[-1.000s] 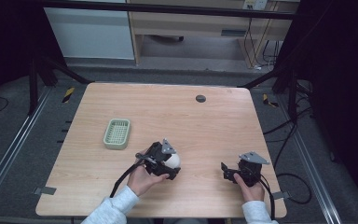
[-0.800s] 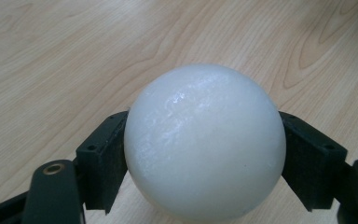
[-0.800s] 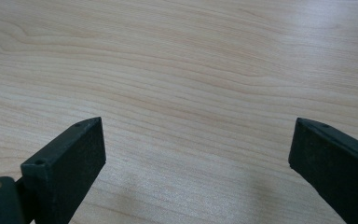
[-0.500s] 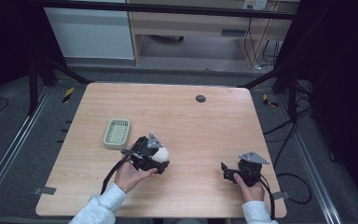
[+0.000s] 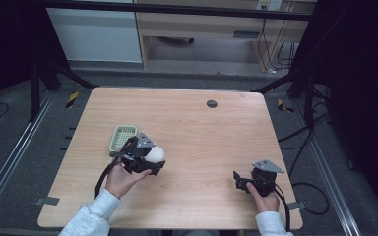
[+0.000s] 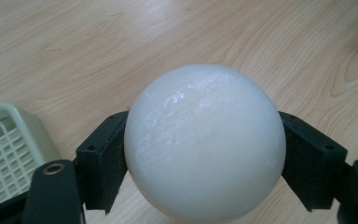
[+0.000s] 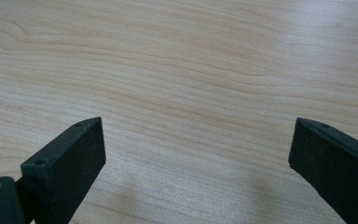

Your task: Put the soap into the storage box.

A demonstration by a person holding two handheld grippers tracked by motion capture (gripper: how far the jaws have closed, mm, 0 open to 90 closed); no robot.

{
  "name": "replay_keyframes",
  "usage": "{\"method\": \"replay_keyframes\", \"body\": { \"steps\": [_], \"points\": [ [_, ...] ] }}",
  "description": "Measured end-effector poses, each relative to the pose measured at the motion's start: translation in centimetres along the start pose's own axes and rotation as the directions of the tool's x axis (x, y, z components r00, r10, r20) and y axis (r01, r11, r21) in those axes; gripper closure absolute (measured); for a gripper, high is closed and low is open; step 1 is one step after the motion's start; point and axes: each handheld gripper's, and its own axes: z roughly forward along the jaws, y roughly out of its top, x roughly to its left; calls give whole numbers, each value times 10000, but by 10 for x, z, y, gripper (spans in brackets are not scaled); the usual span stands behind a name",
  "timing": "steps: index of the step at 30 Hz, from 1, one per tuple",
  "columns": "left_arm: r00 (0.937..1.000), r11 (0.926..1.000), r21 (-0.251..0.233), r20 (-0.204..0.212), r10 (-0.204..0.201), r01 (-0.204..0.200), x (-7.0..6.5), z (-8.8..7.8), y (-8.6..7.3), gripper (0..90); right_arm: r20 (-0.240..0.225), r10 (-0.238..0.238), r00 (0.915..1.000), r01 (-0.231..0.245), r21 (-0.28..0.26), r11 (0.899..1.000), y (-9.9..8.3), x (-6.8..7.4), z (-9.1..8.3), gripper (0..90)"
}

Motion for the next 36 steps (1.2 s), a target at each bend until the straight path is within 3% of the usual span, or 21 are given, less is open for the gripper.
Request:
{"method": "replay_keyframes", "body": {
  "steps": [24,32,36],
  "points": [
    [9955,9975,-251,-658,-681,666,37,-17,-7,237,1,-45,10000,45,1,10000,0,0,0,41],
    [9903,9942,-342,-921,-1045,1017,53,-20,-9,236,-5,-46,10000,46,11,10000,0,0,1,41],
    [9890,9945,-221,-1054,-1039,1021,61,-23,-9,237,-6,-45,10000,45,14,10000,0,0,1,41]
  ]
}}
